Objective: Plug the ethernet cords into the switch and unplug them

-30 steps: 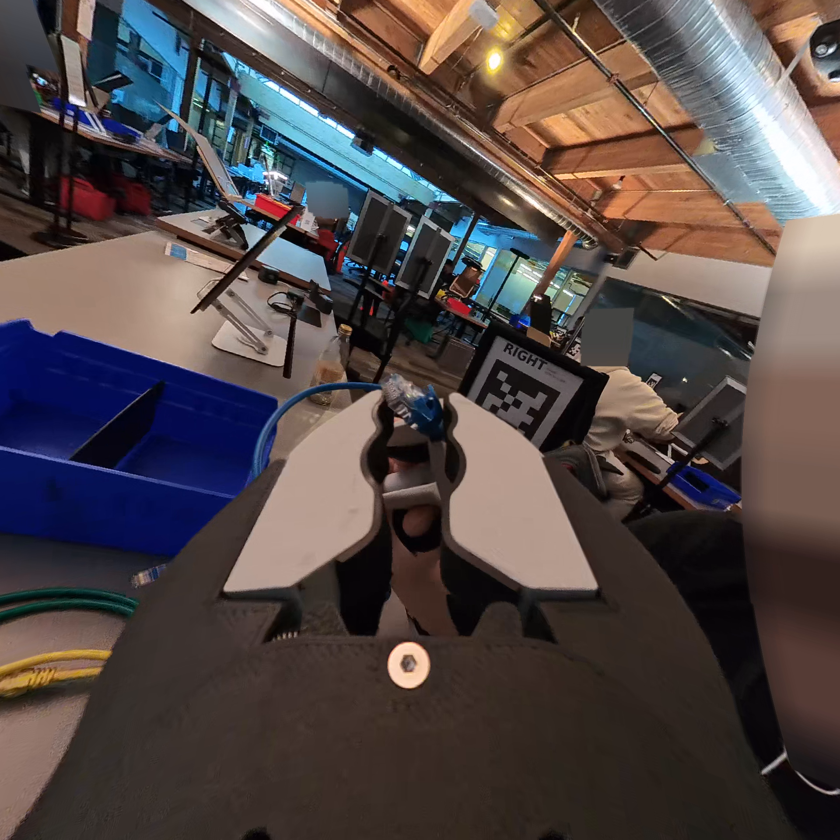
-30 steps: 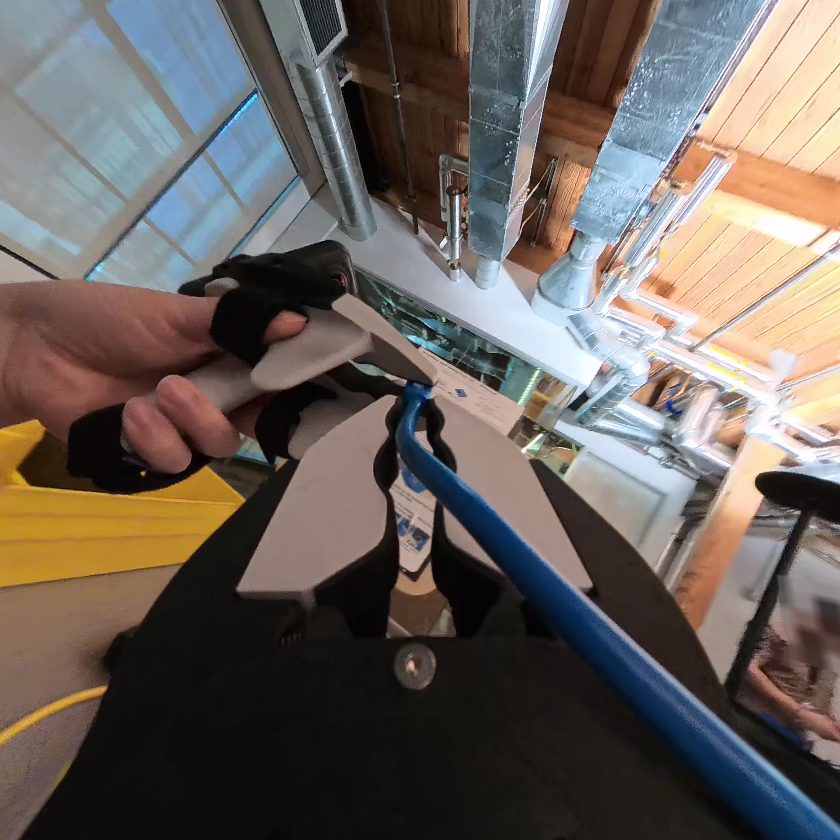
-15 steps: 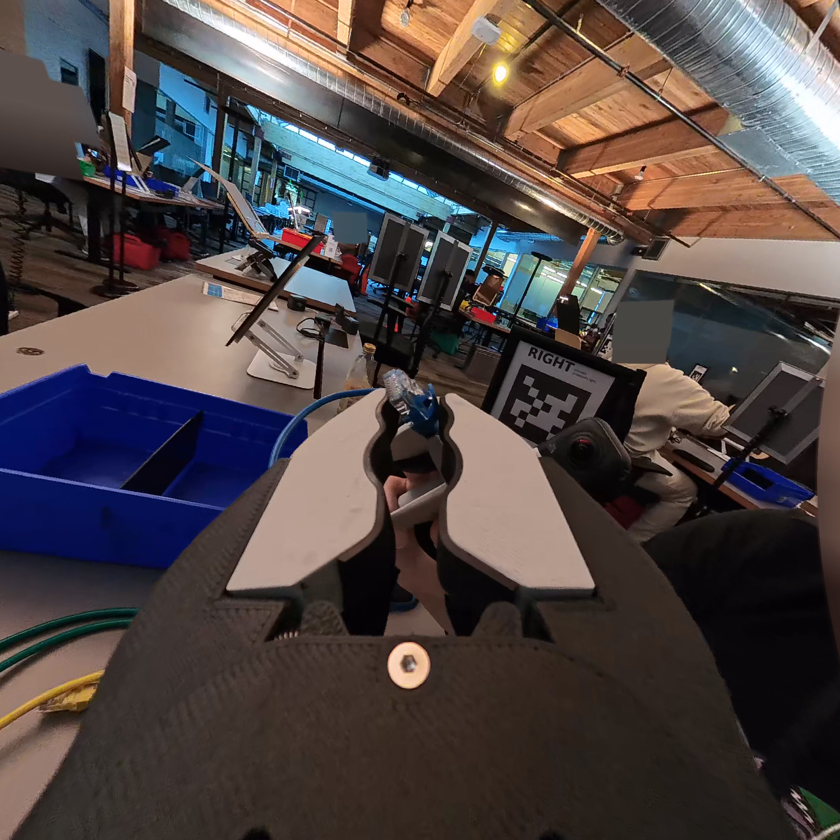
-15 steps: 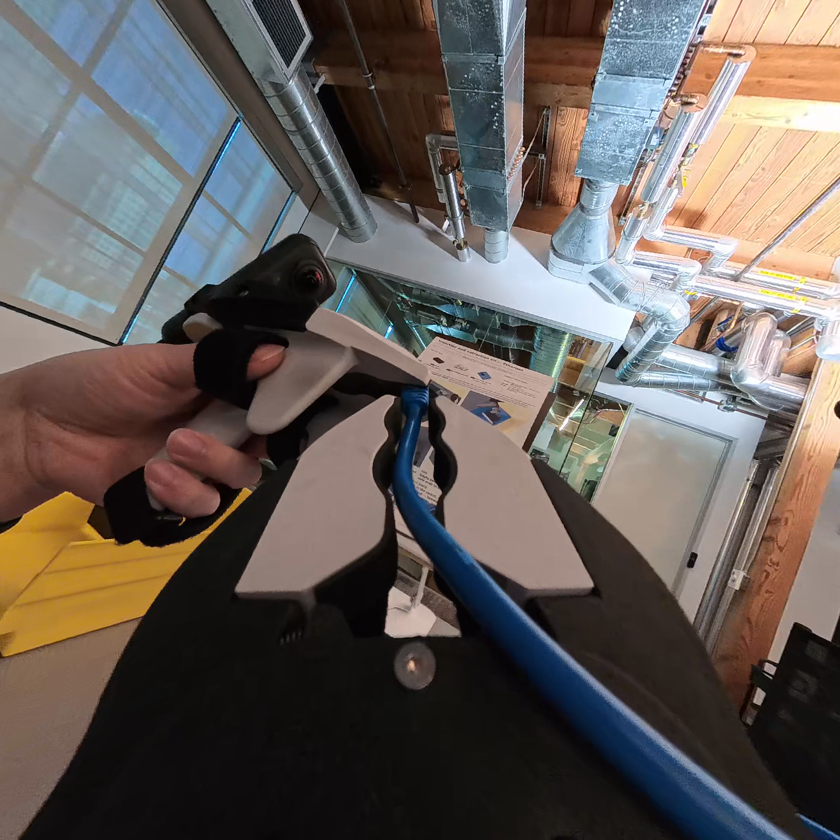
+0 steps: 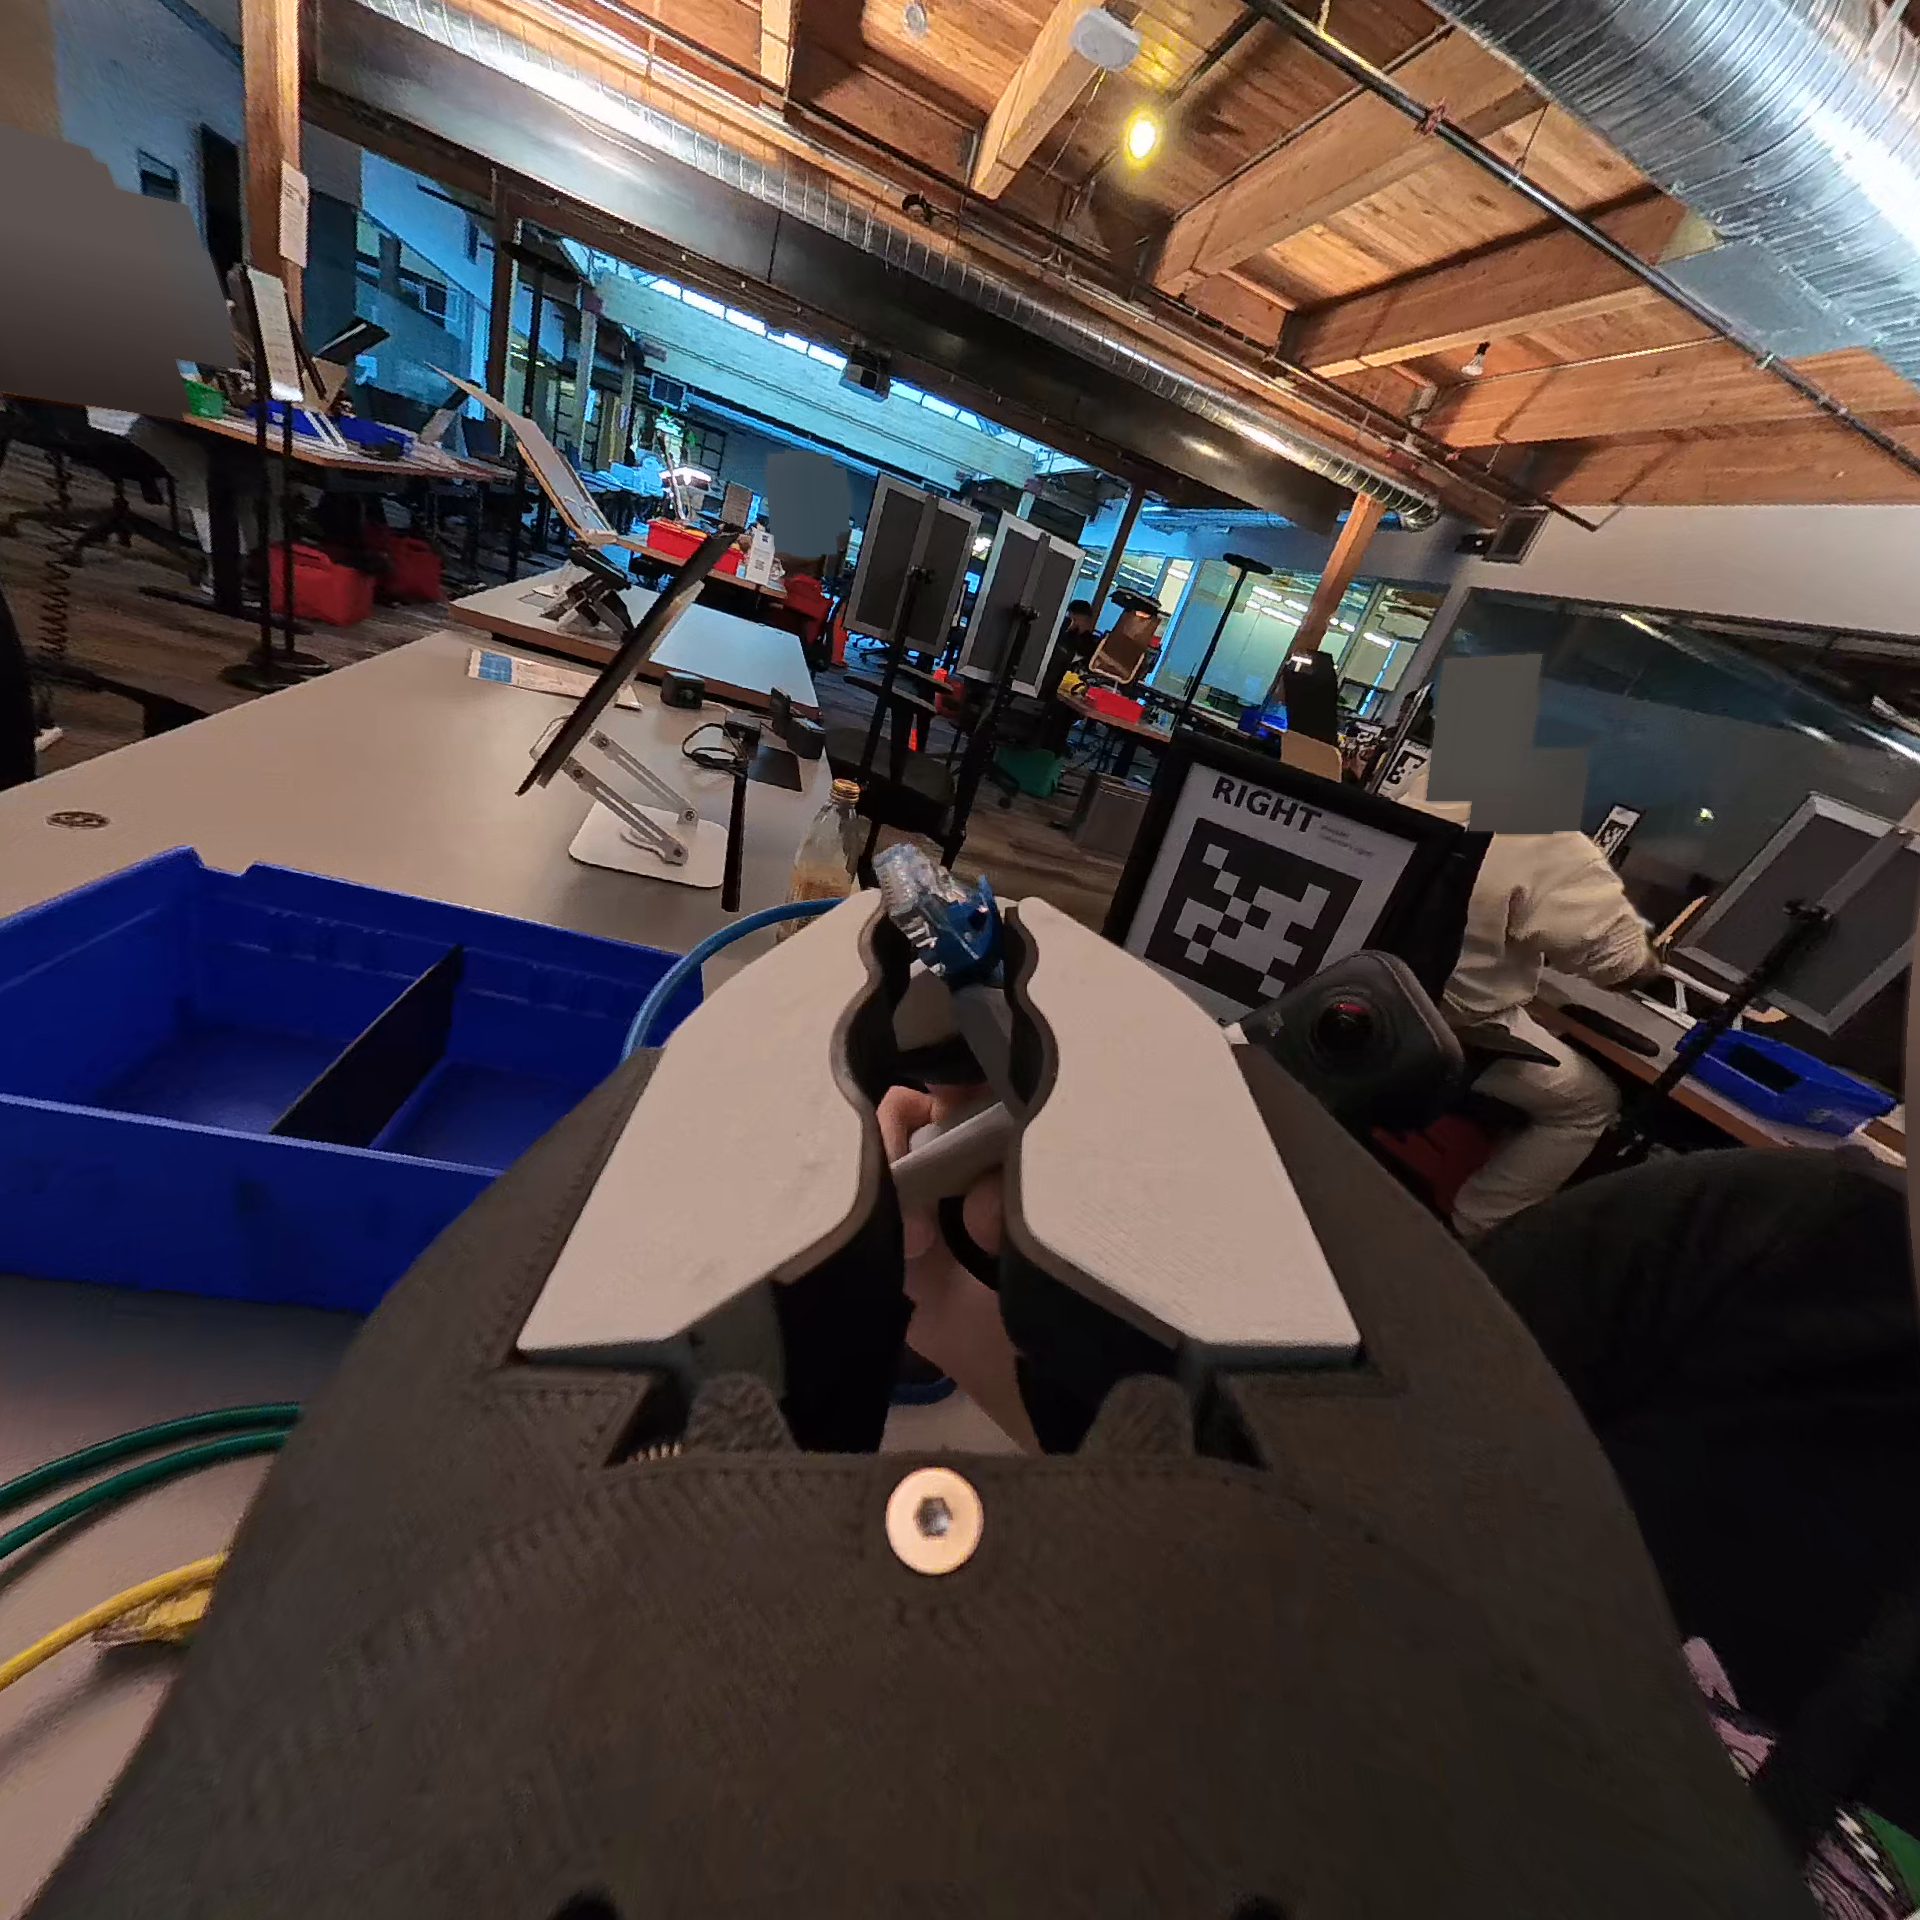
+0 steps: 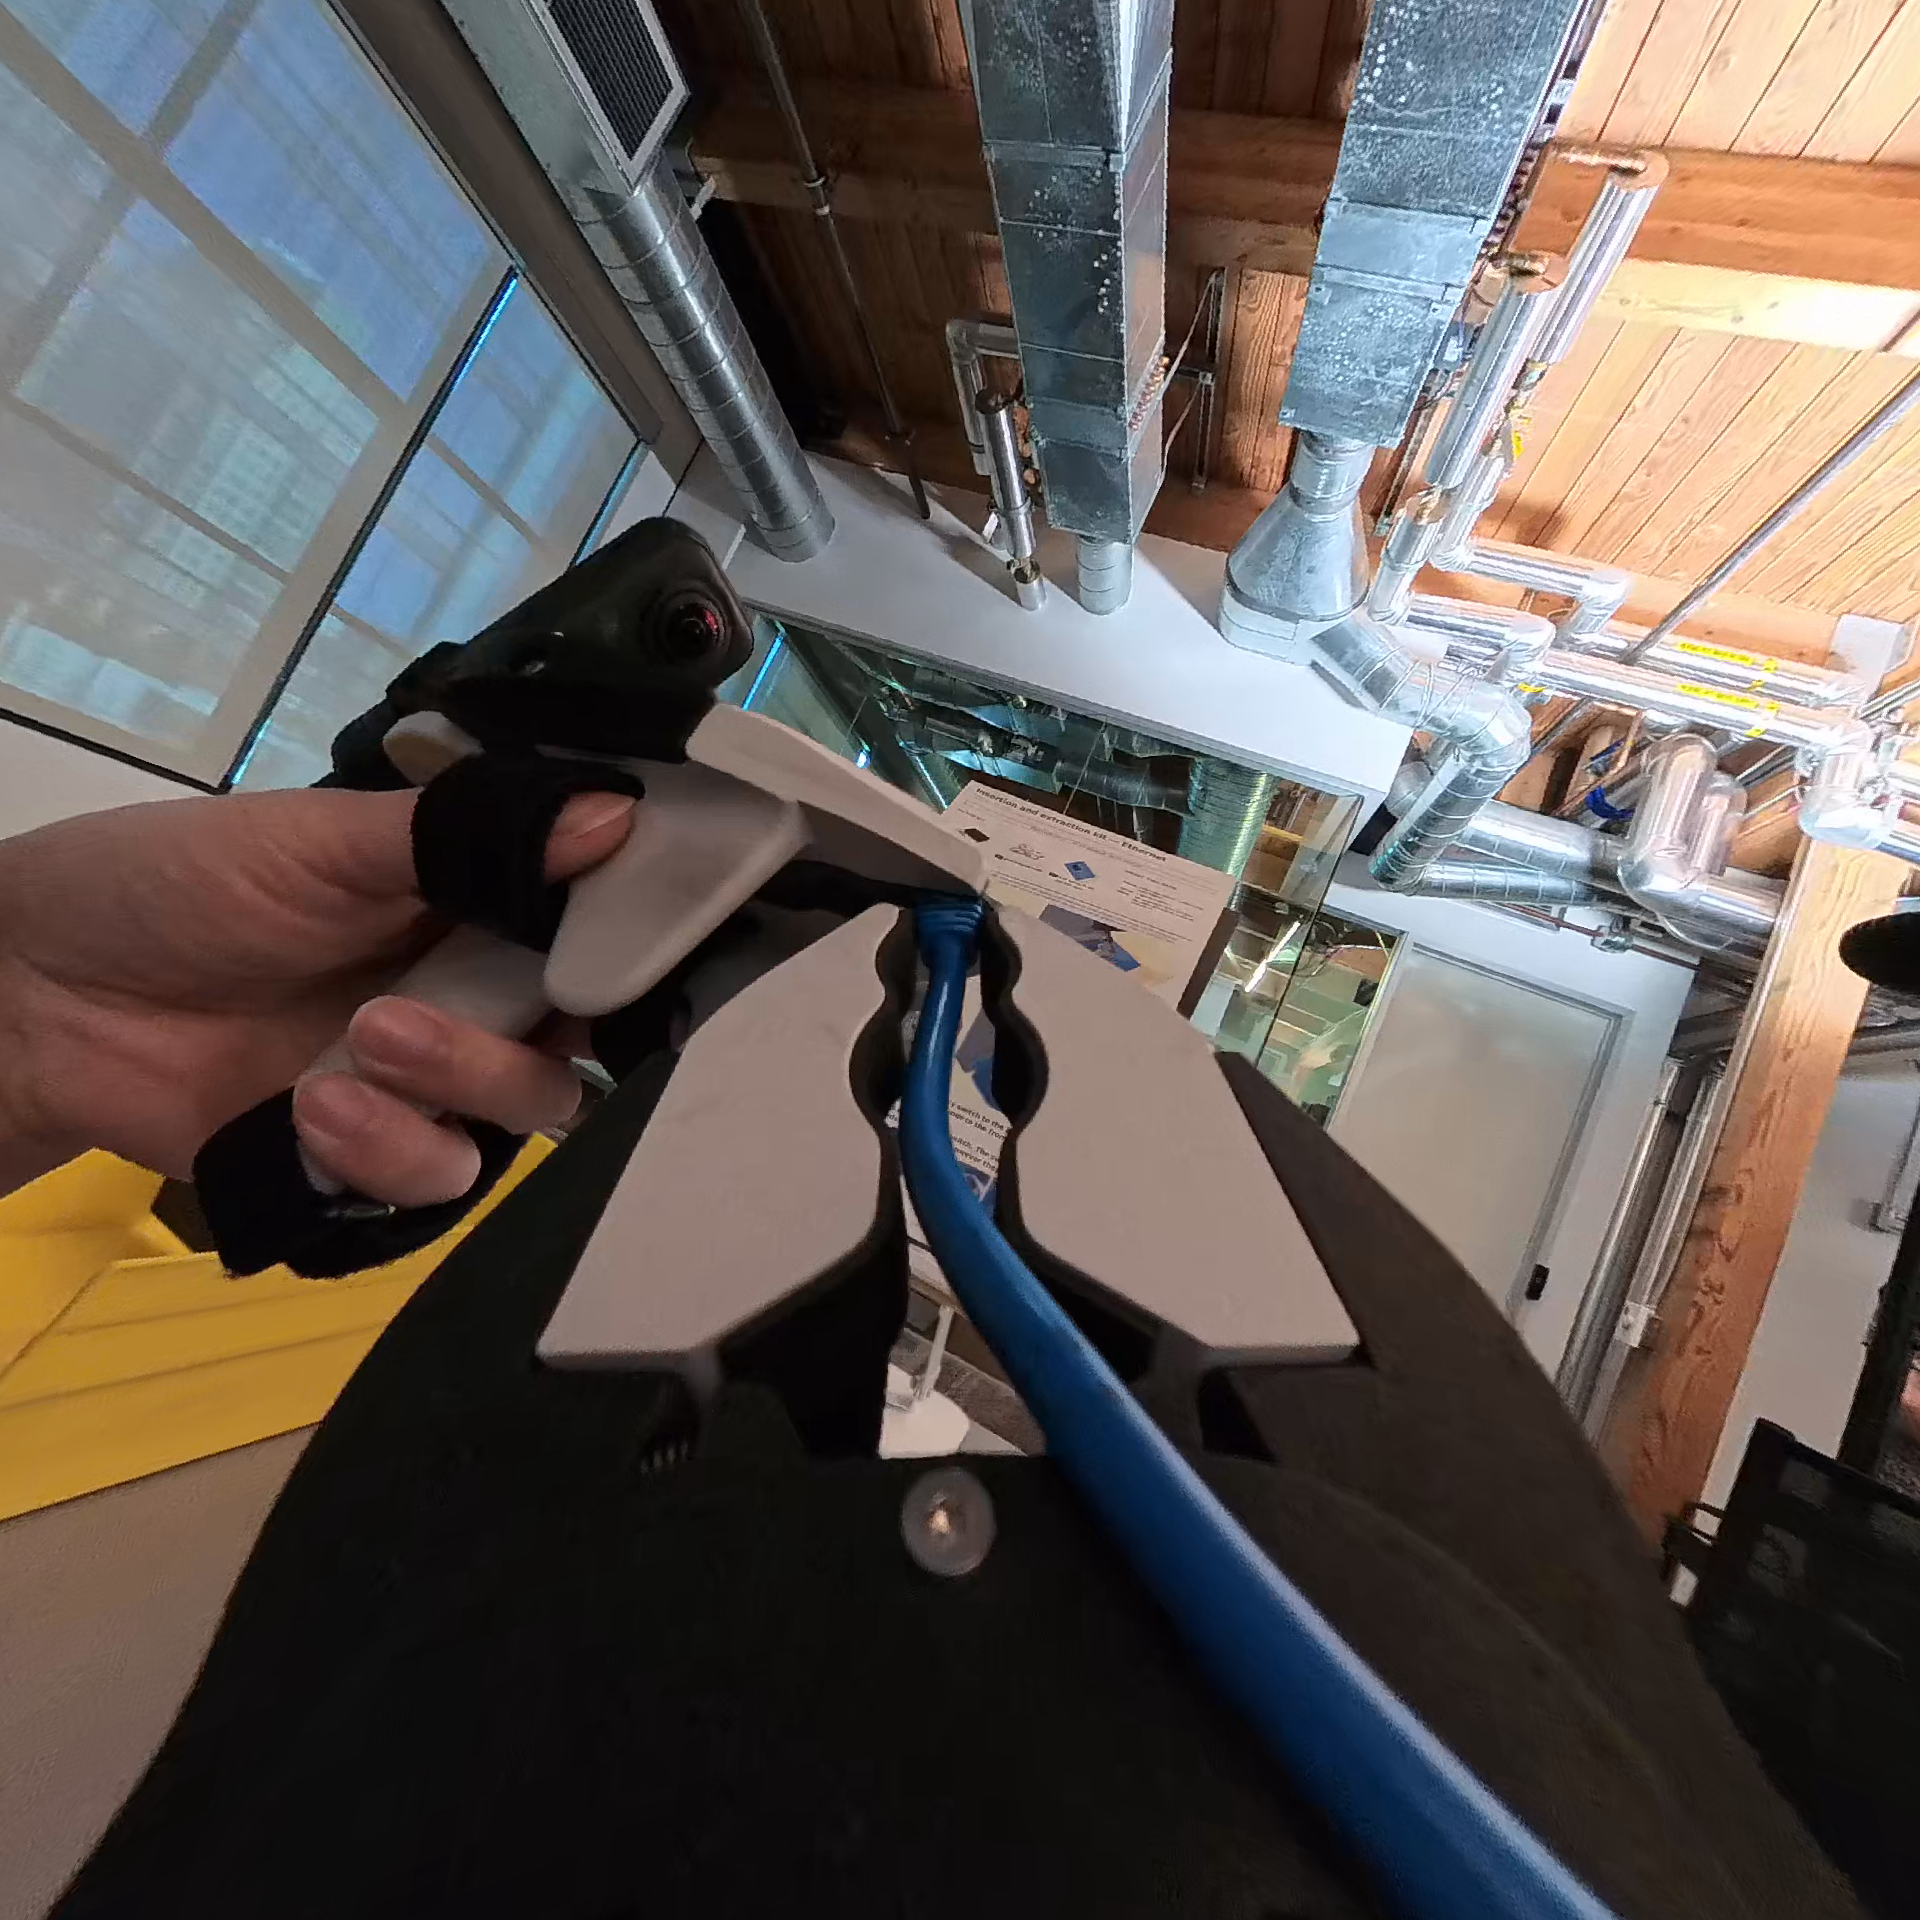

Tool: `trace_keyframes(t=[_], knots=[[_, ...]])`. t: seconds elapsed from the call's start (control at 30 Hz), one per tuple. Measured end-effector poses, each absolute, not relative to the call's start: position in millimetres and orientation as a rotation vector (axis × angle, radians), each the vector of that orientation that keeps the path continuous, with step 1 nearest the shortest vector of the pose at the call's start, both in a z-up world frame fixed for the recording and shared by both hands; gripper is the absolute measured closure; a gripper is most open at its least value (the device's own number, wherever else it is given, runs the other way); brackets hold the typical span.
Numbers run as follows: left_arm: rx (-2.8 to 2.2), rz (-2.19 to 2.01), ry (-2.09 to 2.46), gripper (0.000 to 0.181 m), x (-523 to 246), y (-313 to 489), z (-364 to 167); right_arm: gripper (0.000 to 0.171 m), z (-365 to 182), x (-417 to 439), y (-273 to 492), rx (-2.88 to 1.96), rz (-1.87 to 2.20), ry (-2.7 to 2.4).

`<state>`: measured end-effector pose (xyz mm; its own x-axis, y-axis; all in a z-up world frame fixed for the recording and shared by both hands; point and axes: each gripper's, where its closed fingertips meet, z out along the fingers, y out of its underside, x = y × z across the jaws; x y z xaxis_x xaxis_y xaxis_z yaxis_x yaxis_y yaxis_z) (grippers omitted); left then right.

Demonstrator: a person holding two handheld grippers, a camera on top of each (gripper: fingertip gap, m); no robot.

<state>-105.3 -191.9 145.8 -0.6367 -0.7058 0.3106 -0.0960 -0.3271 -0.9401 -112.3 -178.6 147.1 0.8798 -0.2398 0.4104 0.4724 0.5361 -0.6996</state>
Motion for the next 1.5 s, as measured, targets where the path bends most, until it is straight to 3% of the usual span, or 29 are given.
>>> trace_keyframes(t=[0.13, 0.2, 0.33, 0.43, 0.7, 0.77, 0.9, 1.2, 1.27, 1.37, 1.5], knots=[[-1.009, -2.045, 1.512, 0.164, -107.9, -191.3, 147.6, 0.159, 148.6, -114.5, -179.6, -0.912, -0.423, -0.291], [-1.015, -1.990, 1.468, 0.152, -109.9, -176.9, 151.7, 0.159, 148.9, -111.0, -181.6, -0.912, -0.427, -0.279], [-1.060, -1.671, 1.270, 0.130, -126.2, -115.6, 164.4, 0.159, 143.7, -95.4, -183.7, -0.940, -0.371, -0.238], [-1.120, -1.423, 1.254, 0.128, -141.0, -90.3, 156.3, 0.159, 137.5, -87.0, -184.7, -0.955, -0.336, -0.219], [-1.555, -0.713, 1.462, 0.119, -135.4, -26.5, 9.5, 0.159, 103.2, -76.0, -170.9, -0.974, -0.278, -0.213], [-1.547, -0.591, 1.641, 0.128, -129.3, -19.7, -20.0, 0.159, 95.0, -77.7, -166.1, -0.999, -0.276, -0.235], [-1.477, -0.368, 2.082, 0.118, -128.8, 1.8, -66.8, 0.159, 86.9, -79.0, -164.1, -1.015, -0.282, -0.269], [-1.697, -0.027, 2.413, 0.101, -120.8, 34.5, -144.3, 0.159, 84.4, -79.2, -168.7, -1.011, -0.326, -0.296], [-1.751, 0.057, 2.414, 0.103, -123.7, 37.5, -154.9, 0.159, 84.8, -79.0, -169.6, -1.005, -0.311, -0.294], [-1.853, 0.042, 2.315, 0.121, -120.1, 36.9, -155.3, 0.159, 85.5, -75.2, -171.2, -1.004, -0.297, -0.278], [-2.225, -0.001, 1.936, 0.122, -125.0, 34.8, -155.5, 0.159, 86.7, -71.0, -173.8, -0.998, -0.277, -0.253]])
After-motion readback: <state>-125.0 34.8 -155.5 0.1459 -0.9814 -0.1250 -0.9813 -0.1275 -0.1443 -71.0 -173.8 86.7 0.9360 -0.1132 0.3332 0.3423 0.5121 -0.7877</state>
